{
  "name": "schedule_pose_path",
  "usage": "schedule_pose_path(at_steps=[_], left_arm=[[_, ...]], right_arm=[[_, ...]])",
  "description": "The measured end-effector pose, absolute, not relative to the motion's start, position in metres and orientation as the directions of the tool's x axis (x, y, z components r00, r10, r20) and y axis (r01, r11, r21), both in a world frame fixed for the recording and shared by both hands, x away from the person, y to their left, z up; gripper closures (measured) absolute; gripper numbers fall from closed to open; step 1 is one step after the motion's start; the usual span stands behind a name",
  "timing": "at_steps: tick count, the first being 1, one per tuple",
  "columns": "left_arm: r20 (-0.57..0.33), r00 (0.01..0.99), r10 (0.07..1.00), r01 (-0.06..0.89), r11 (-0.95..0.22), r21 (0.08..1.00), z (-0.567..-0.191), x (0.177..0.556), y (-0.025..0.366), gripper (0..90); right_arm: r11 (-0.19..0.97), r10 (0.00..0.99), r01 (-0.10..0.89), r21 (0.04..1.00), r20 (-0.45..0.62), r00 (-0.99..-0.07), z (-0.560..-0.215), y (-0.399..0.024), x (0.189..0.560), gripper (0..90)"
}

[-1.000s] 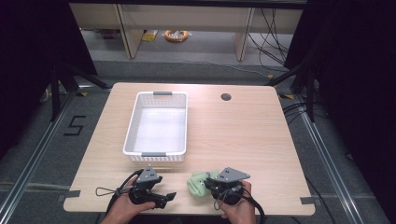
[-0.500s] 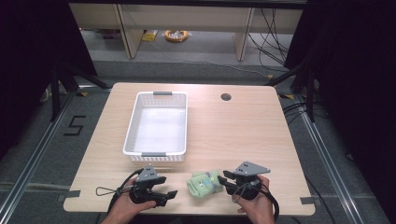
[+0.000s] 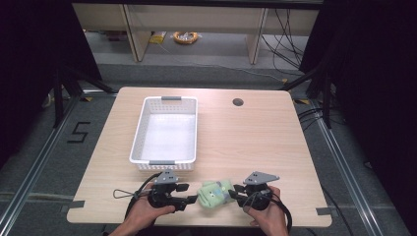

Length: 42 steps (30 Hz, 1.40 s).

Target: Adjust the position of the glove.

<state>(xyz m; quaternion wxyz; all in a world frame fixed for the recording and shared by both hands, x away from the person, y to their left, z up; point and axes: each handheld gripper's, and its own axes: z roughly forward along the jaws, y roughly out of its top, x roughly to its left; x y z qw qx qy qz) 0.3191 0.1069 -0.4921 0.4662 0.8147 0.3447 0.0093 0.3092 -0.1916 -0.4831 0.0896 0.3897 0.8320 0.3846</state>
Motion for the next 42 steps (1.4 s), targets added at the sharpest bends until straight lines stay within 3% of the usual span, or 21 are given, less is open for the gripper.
schedule_pose_path(at_steps=[6,7,9,11,12,22,27,30,32,36,37,42], left_arm=[[-0.305,0.773,0.557,0.554,-0.356,0.753,-0.491,0.325,0.093,50.9],[-0.315,0.782,0.538,0.555,-0.37,0.745,-0.494,0.328,0.092,58.9],[-0.314,0.79,0.527,0.548,-0.376,0.747,-0.495,0.328,0.091,63.4],[-0.285,0.804,0.522,0.524,-0.395,0.755,-0.495,0.328,0.09,77.1],[-0.286,0.802,0.525,0.521,-0.38,0.764,-0.495,0.328,0.089,79.5],[-0.297,0.801,0.519,0.52,-0.357,0.776,-0.488,0.335,0.087,82.4],[-0.307,0.79,0.531,0.544,-0.375,0.751,-0.498,0.34,0.083,81.0],[-0.321,0.781,0.536,0.556,-0.363,0.748,-0.497,0.339,0.087,78.0],[-0.35,0.758,0.551,0.584,-0.333,0.74,-0.494,0.338,0.092,68.4],[-0.392,0.73,0.56,0.618,-0.297,0.727,-0.492,0.335,0.096,57.4],[-0.431,0.7,0.569,0.654,-0.267,0.708,-0.491,0.332,0.099,49.4],[-0.466,0.676,0.571,0.682,-0.247,0.688,-0.491,0.324,0.095,41.0]], right_arm=[[0.399,0.717,0.592,0.701,0.164,-0.678,-0.49,-0.187,0.311,72.3],[0.421,0.708,0.588,0.691,0.155,-0.689,-0.491,-0.188,0.312,77.2],[0.422,0.71,0.594,0.685,0.157,-0.686,-0.492,-0.188,0.312,80.3],[0.414,0.701,0.573,0.708,0.153,-0.696,-0.493,-0.189,0.312,85.4],[0.438,0.691,0.575,0.691,0.151,-0.707,-0.489,-0.191,0.311,85.8],[0.402,0.697,0.585,0.705,0.179,-0.695,-0.478,-0.196,0.294,86.3],[0.403,0.705,0.606,0.686,0.189,-0.683,-0.486,-0.197,0.293,85.0],[0.402,0.7,0.601,0.691,0.191,-0.688,-0.487,-0.197,0.294,78.8],[0.373,0.71,0.614,0.695,0.212,-0.671,-0.483,-0.2,0.296,66.9],[0.328,0.724,0.609,0.722,0.221,-0.653,-0.478,-0.205,0.298,58.0],[0.305,0.736,0.633,0.711,0.245,-0.631,-0.478,-0.205,0.299,51.8],[0.306,0.738,0.655,0.691,0.262,-0.621,-0.481,-0.202,0.307,46.6]])
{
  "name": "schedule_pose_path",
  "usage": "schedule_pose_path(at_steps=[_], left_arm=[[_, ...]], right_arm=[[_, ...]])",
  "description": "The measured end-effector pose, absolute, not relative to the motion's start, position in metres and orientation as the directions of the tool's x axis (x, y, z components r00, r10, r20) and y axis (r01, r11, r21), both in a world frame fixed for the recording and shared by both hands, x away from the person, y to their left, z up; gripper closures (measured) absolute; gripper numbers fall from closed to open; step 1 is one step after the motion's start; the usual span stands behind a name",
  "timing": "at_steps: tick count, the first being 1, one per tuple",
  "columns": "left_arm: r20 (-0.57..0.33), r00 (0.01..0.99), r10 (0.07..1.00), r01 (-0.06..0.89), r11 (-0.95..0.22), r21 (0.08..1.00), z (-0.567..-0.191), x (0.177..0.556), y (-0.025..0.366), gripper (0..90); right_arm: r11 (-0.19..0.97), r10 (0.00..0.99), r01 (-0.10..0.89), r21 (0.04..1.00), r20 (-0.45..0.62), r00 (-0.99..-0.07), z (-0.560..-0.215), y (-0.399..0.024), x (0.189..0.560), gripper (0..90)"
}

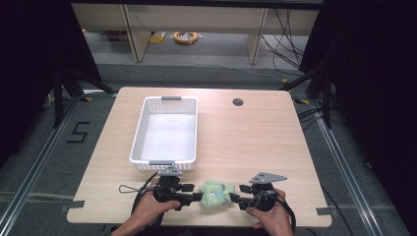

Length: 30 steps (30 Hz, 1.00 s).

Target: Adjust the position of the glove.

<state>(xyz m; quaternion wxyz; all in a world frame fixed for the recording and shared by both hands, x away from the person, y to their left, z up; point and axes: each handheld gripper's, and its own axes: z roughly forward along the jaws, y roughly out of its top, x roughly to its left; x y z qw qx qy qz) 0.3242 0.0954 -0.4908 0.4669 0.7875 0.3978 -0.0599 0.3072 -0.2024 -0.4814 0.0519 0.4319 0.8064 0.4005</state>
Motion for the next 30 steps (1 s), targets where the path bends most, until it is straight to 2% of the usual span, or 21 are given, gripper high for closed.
schedule_pose_path(at_steps=[4,5,13,20,24,30], left_arm=[[-0.482,0.654,0.584,0.711,-0.254,0.656,-0.496,0.323,0.087,37.0],[-0.51,0.643,0.571,0.729,-0.251,0.637,-0.502,0.326,0.084,36.6],[-0.503,0.621,0.601,0.744,-0.251,0.619,-0.511,0.332,0.079,40.1],[-0.531,0.641,0.555,0.738,-0.256,0.624,-0.515,0.334,0.075,54.0],[-0.512,0.655,0.555,0.723,-0.266,0.637,-0.515,0.333,0.075,60.7],[-0.513,0.669,0.538,0.714,-0.274,0.644,-0.514,0.334,0.075,67.7]], right_arm=[[0.317,0.736,0.683,0.658,0.283,-0.615,-0.487,-0.197,0.317,46.2],[0.322,0.73,0.693,0.645,0.297,-0.616,-0.491,-0.195,0.321,46.2],[0.352,0.72,0.702,0.619,0.3,-0.626,-0.501,-0.19,0.329,46.8],[0.348,0.699,0.703,0.62,0.328,-0.635,-0.506,-0.189,0.329,54.1],[0.343,0.676,0.694,0.634,0.346,-0.65,-0.508,-0.19,0.329,62.0],[0.331,0.672,0.681,0.654,0.343,-0.656,-0.507,-0.191,0.328,67.7]])
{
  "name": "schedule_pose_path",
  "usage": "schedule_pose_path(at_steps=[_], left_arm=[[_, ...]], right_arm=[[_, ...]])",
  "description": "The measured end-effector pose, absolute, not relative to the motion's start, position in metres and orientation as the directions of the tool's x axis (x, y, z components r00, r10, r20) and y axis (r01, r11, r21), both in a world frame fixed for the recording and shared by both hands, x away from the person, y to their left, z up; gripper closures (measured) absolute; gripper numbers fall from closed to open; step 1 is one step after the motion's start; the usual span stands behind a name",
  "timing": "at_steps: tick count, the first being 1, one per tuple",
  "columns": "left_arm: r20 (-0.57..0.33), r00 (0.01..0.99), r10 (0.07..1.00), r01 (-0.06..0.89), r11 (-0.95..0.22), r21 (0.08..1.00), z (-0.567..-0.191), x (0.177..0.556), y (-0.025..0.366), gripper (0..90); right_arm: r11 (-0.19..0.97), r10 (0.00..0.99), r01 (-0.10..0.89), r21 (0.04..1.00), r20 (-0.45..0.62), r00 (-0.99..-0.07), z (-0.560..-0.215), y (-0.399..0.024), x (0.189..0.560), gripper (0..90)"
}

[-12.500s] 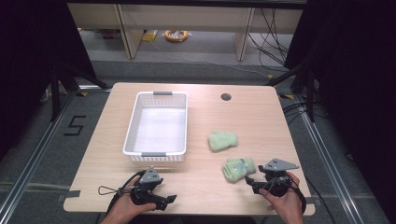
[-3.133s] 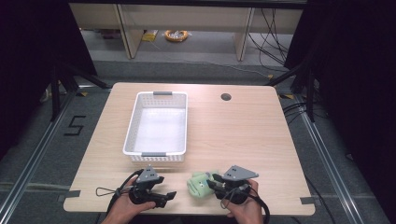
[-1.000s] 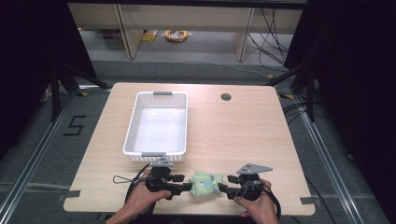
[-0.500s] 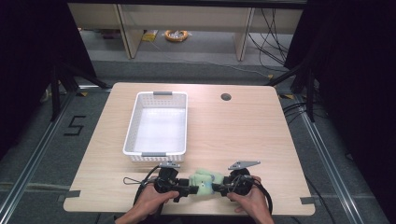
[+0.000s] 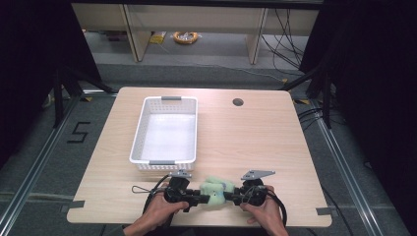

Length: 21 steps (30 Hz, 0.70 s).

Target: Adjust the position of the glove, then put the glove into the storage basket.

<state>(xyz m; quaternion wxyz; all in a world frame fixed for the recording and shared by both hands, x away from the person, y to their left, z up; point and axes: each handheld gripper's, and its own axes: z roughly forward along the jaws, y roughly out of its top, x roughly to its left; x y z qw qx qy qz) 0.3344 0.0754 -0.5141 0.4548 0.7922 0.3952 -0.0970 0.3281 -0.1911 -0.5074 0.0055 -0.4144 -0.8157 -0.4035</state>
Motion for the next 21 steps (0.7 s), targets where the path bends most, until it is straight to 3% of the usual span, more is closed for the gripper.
schedule_pose_path(at_steps=[10,11,12,21], left_arm=[[-0.499,0.691,0.524,0.694,-0.288,0.659,-0.5124,0.3336,0.0767,71.6],[-0.486,0.699,0.524,0.685,-0.296,0.665,-0.512,0.3321,0.0778,72.1],[-0.486,0.699,0.524,0.685,-0.296,0.665,-0.512,0.3321,0.0778,72.2],[-0.464,0.711,0.528,0.668,-0.305,0.679,-0.5072,0.3275,0.0804,72.7]], right_arm=[[0.326,0.672,0.67,0.667,0.335,-0.661,-0.5053,-0.1918,0.3269,69.1],[0.316,0.665,0.696,0.645,0.373,-0.648,-0.5036,-0.1892,0.3242,69.2],[0.338,0.667,0.662,0.668,0.326,-0.67,-0.5033,-0.1905,0.3251,69.3],[0.358,0.656,0.649,0.671,0.314,-0.687,-0.4976,-0.1862,0.3233,69.3]])
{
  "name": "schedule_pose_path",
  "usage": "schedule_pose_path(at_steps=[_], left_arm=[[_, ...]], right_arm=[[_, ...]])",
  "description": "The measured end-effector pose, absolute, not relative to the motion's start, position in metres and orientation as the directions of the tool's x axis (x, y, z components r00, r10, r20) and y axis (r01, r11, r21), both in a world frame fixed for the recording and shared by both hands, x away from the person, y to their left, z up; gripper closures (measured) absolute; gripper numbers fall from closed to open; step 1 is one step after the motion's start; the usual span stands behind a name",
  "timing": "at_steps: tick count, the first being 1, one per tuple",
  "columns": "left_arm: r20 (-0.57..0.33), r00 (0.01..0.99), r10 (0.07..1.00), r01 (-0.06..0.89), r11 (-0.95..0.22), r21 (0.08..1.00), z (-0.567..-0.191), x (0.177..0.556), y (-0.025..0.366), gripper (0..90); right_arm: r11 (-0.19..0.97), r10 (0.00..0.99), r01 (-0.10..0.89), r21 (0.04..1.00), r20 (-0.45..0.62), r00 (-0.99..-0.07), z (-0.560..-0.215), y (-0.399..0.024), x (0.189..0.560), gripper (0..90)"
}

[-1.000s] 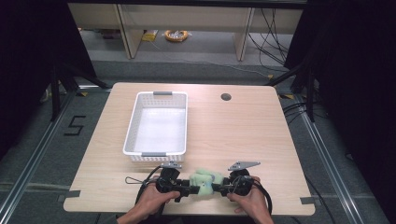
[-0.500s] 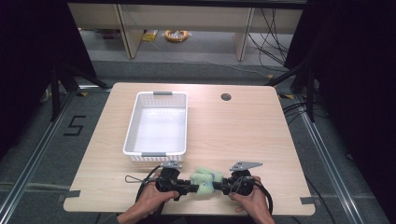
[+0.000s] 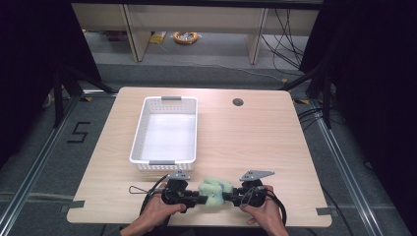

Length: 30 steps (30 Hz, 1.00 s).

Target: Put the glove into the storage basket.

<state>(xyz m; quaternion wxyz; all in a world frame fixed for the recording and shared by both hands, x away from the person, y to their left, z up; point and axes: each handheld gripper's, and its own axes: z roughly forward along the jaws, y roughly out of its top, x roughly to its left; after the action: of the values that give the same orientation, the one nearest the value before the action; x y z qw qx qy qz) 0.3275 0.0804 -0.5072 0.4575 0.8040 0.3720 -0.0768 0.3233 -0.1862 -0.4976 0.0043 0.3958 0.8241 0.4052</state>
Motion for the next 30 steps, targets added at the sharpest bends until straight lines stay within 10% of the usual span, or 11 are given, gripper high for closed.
schedule_pose_path(at_steps=[30], left_arm=[[-0.451,0.731,0.512,0.637,-0.275,0.72,-0.453,0.332,0.102,72.2]], right_arm=[[0.38,0.627,0.637,0.671,0.319,-0.711,-0.425,-0.165,0.326,69.5]])
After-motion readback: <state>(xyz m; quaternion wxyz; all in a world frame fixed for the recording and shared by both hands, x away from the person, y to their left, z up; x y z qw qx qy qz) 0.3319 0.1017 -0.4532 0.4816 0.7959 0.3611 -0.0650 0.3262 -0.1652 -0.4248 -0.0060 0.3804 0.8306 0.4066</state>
